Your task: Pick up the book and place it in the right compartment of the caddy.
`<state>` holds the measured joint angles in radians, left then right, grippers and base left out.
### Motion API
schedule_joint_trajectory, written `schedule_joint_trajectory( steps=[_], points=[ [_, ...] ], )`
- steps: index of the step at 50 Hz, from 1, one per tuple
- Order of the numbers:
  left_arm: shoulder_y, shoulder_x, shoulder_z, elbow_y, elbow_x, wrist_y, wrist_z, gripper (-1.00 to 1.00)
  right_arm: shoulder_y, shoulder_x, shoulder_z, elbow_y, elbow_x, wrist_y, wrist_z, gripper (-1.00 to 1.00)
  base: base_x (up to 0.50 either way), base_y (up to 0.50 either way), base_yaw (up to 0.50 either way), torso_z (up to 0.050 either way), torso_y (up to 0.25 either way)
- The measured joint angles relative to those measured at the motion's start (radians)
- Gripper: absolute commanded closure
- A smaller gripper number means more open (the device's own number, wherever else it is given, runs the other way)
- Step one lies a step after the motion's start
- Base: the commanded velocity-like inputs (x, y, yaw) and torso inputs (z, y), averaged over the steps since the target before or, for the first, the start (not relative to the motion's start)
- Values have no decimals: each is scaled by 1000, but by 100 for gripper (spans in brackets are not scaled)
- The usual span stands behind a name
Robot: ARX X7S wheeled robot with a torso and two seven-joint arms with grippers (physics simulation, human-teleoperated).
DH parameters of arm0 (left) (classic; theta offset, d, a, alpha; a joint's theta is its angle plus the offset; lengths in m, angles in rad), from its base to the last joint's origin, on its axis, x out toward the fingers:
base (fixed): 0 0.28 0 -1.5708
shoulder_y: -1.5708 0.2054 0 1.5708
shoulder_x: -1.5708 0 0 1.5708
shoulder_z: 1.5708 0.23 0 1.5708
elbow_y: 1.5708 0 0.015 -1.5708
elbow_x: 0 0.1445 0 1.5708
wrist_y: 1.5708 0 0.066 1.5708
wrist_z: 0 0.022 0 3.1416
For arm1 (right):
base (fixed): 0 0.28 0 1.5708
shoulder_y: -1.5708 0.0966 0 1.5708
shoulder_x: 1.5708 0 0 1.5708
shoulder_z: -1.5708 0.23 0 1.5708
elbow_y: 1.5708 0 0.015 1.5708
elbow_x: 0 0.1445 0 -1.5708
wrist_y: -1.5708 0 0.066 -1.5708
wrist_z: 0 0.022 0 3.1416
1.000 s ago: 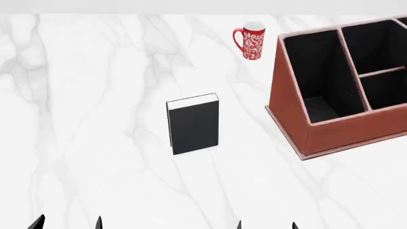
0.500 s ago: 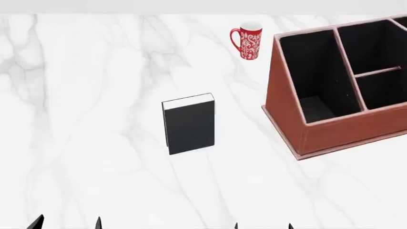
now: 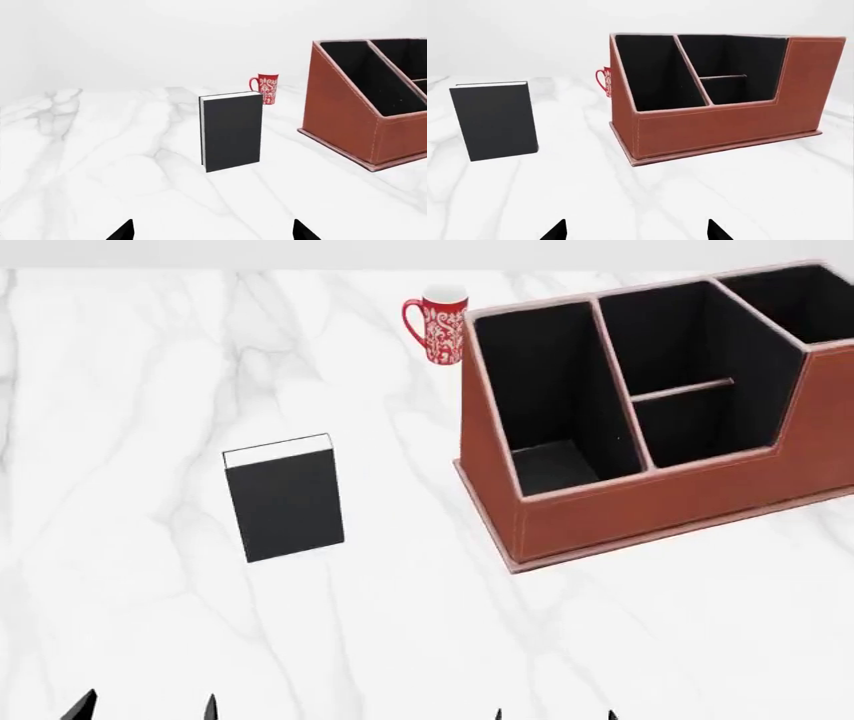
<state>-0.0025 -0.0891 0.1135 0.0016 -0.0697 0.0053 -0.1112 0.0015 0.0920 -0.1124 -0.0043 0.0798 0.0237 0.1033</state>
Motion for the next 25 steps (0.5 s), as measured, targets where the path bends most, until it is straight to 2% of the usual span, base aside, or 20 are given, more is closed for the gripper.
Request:
schedule_joint_trajectory(
  steps=[4,7,17,25],
  points=[
    [0,-5,5,0,-4,0,-6,-100,1,4,-5,0,5,1,6,-100,0,0,0,0,0],
    [-1,-12,6,0,-7,0,-11,-100,1,3,-12,-1,11,5,7,-100,0,-408,0,0,0],
    [-1,-19,19,5,-17,-2,-23,-100,-1,16,-22,-12,14,12,25,-100,0,0,0,0,0],
    [26,-40,-14,138,-36,-101,-68,-100,15,29,-22,-133,35,170,56,-100,0,0,0,0,0]
  ],
)
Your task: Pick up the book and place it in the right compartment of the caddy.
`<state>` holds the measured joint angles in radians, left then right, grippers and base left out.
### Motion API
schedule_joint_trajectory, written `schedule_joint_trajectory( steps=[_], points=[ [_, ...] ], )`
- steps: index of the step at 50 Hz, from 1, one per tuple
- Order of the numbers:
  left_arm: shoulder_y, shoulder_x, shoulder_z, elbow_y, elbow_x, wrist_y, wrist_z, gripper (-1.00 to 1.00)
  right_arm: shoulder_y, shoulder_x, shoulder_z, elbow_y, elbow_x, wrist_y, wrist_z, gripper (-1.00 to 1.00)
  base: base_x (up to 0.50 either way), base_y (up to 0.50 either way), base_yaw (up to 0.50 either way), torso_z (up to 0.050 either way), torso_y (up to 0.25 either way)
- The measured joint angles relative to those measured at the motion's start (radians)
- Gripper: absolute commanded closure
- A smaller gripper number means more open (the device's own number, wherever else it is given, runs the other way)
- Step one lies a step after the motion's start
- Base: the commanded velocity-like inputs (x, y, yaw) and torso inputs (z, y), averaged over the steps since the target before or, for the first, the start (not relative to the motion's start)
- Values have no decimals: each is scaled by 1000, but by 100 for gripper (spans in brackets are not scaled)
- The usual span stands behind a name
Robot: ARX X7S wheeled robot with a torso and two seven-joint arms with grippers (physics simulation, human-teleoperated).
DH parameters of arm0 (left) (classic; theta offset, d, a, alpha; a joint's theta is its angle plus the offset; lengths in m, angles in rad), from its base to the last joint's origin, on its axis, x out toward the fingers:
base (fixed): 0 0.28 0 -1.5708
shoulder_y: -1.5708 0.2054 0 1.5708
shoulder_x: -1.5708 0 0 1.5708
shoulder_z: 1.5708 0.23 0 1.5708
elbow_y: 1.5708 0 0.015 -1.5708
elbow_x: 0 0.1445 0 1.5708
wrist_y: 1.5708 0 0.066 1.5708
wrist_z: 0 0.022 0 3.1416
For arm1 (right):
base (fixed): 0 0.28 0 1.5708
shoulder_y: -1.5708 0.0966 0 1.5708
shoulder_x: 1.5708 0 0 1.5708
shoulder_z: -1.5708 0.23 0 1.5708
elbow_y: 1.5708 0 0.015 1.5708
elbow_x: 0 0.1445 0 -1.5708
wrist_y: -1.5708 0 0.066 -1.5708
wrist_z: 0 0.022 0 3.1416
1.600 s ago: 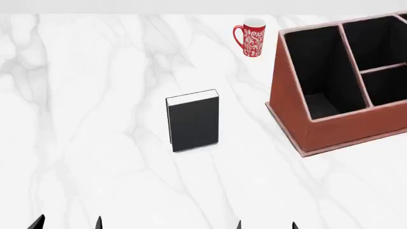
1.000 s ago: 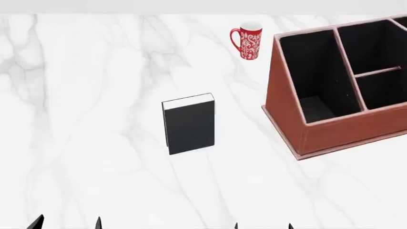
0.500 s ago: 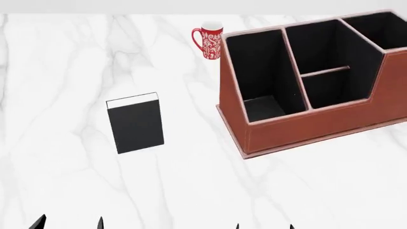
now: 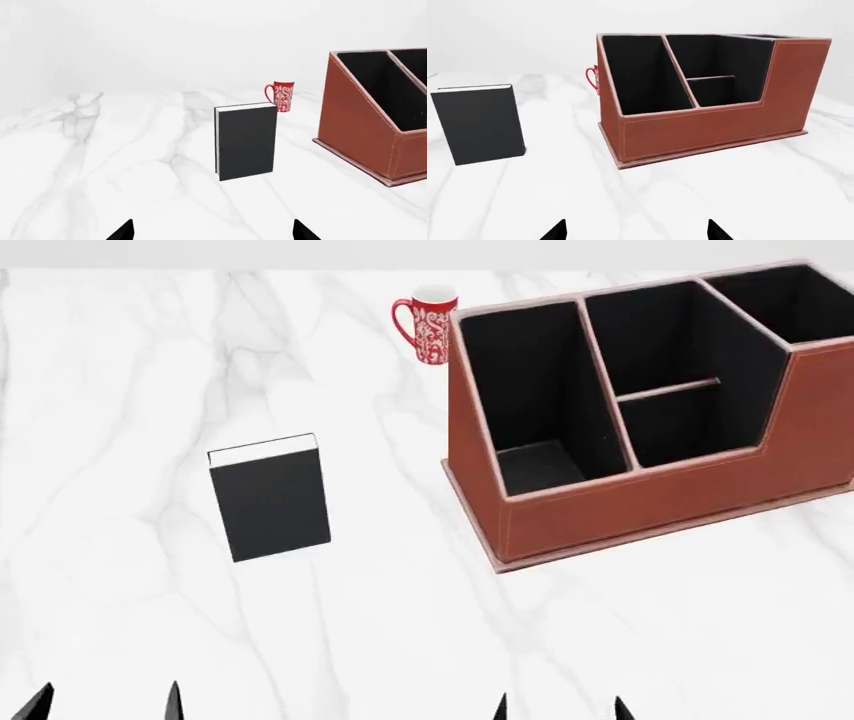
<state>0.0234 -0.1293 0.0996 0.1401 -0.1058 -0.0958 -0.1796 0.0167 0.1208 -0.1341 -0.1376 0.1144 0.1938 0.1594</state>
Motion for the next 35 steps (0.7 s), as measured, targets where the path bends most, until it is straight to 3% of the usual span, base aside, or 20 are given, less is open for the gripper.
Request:
schedule_joint_trajectory(
  steps=[10,18,27,35],
  points=[
    [55,-66,-226,323,-126,-296,-106,-100,170,15,42,-267,77,448,58,-100,0,0,0,0,0],
    [153,-95,-577,542,-263,-462,-173,-100,371,11,74,-380,127,742,100,-100,0,0,0,0,0],
    [277,-80,-1032,660,-454,-540,-183,-100,549,-11,108,-374,154,899,136,-100,0,0,0,0,0],
    [341,-51,-1254,682,-534,-544,-166,-100,634,-22,122,-360,165,961,159,-100,125,0,0,0,0]
  ],
)
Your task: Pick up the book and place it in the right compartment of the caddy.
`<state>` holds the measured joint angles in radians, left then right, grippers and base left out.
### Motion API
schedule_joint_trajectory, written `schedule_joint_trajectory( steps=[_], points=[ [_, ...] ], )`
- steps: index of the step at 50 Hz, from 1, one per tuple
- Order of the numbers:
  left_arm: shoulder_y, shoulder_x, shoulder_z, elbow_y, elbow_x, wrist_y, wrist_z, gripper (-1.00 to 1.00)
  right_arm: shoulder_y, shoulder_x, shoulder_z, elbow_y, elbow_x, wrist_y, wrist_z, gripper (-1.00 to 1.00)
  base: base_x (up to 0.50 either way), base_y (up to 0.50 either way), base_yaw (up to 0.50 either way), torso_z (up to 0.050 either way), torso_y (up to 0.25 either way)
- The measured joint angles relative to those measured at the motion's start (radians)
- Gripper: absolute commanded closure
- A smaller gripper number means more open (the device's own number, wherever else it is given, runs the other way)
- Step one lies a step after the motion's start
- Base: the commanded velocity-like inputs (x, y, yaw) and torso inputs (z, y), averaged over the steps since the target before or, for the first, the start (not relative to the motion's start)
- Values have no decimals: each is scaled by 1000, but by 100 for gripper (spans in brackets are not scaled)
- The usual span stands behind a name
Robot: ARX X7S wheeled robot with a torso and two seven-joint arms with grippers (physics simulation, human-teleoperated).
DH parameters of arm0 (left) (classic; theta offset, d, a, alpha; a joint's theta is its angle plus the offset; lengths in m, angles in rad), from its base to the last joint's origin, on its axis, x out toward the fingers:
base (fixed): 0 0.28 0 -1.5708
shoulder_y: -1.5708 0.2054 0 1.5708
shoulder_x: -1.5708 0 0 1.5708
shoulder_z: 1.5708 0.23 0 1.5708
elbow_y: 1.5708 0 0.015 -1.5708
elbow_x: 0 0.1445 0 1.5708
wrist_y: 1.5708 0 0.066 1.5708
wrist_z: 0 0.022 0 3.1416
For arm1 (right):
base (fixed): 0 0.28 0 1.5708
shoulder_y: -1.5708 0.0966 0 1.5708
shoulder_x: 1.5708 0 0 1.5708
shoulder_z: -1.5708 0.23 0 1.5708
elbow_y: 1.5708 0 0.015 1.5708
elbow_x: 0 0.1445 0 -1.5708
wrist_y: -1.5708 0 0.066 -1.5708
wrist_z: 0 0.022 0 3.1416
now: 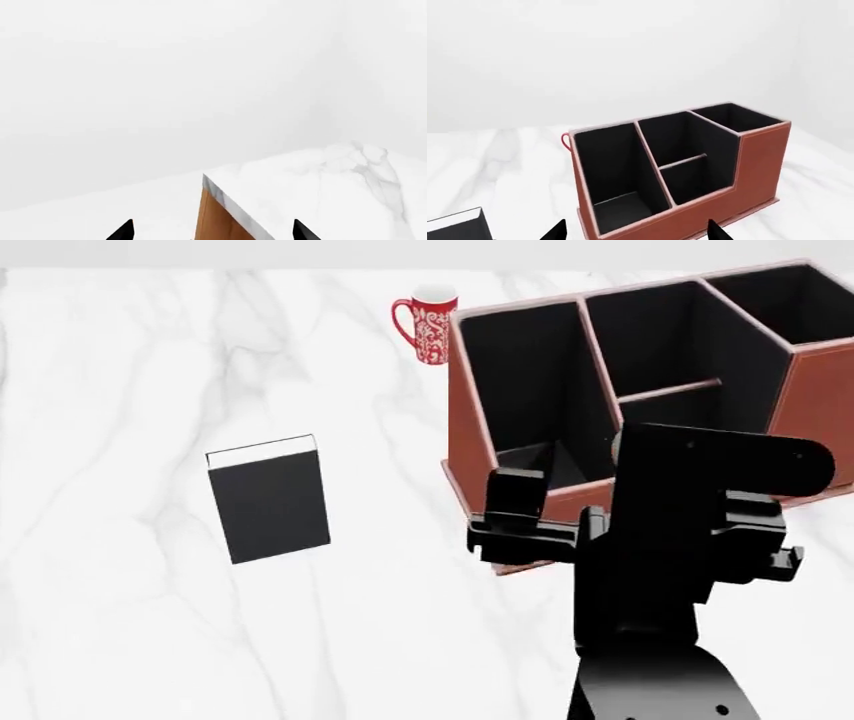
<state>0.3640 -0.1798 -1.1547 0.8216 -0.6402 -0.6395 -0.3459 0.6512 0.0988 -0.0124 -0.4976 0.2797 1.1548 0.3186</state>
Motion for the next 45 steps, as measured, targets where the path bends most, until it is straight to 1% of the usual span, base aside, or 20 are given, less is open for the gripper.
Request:
schedule_joint_trajectory(
  steps=[6,12,25,45],
  points=[
    [24,17,-82,4,-31,9,14,-100,43,-3,3,4,11,33,10,-100,500,0,0,0,0],
    [37,27,-125,4,-48,16,25,-100,95,-6,8,6,26,79,19,-100,500,0,0,0,0],
    [53,47,-165,-8,-59,41,49,-100,223,-9,-4,66,50,166,29,-100,500,0,0,0,1],
    [66,69,-187,-30,-59,70,73,-100,269,1,-28,104,74,187,36,-100,500,0,0,0,1]
  ],
)
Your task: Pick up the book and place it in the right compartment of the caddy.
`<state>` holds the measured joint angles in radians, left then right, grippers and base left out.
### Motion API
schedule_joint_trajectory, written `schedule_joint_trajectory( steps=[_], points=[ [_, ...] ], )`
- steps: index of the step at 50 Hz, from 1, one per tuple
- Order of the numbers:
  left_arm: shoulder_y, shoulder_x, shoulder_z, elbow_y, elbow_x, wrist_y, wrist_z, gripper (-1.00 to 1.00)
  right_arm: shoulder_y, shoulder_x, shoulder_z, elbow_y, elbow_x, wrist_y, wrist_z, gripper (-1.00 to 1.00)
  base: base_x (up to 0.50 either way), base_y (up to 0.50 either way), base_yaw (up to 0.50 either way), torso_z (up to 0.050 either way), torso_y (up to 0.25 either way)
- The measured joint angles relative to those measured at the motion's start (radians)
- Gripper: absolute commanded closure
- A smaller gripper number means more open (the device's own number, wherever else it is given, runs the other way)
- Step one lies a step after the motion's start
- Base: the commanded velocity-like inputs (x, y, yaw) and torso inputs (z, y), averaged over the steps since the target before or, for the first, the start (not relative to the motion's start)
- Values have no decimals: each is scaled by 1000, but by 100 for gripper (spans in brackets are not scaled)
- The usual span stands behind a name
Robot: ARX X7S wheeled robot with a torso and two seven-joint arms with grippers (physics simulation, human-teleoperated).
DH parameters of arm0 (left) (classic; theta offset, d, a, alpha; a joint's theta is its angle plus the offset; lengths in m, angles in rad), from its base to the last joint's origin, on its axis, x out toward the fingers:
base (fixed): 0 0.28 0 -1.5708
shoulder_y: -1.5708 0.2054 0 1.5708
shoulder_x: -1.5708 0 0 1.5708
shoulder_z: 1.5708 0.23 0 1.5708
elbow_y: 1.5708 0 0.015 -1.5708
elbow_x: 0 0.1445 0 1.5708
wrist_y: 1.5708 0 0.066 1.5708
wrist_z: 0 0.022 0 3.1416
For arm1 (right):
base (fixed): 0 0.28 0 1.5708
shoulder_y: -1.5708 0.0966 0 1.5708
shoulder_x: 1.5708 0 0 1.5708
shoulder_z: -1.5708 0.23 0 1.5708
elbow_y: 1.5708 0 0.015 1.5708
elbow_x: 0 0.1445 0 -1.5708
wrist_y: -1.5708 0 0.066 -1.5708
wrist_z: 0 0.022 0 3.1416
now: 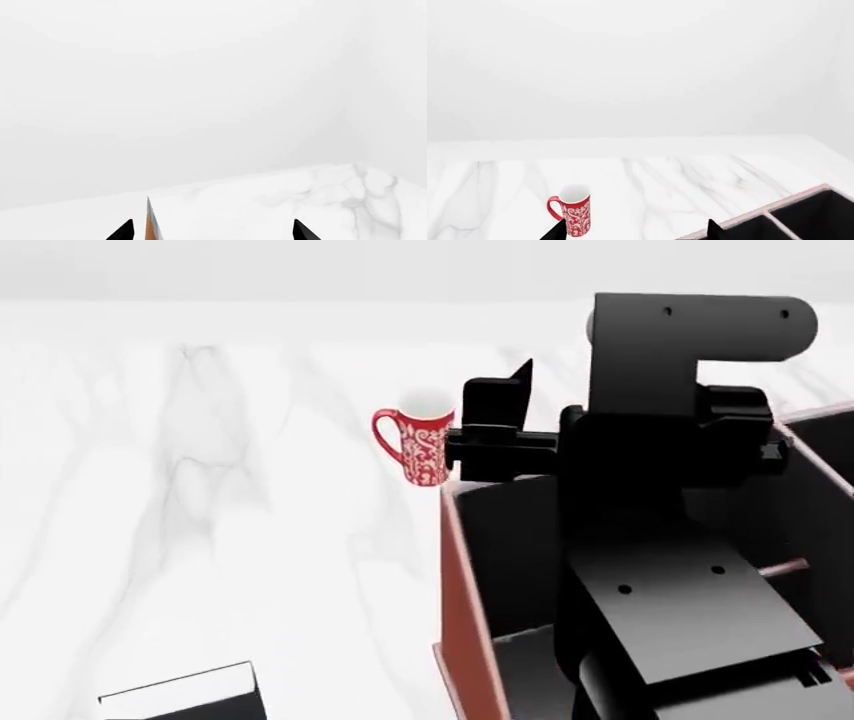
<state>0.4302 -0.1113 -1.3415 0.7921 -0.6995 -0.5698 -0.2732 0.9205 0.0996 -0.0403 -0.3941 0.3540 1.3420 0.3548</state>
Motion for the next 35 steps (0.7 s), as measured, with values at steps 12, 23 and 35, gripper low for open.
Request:
schedule_joint_trajectory(
  steps=[12,23,35],
  points=[
    [1,5,5,-7,6,10,6,-100,5,6,-12,8,10,-3,6,-100,500,0,0,0,2],
    [3,7,5,-10,6,15,8,-100,8,11,-21,10,20,-2,12,-100,482,0,0,0,1],
    [3,8,5,-10,1,19,9,-100,3,17,-34,4,29,-12,17,-100,0,0,0,0,1]
  ],
)
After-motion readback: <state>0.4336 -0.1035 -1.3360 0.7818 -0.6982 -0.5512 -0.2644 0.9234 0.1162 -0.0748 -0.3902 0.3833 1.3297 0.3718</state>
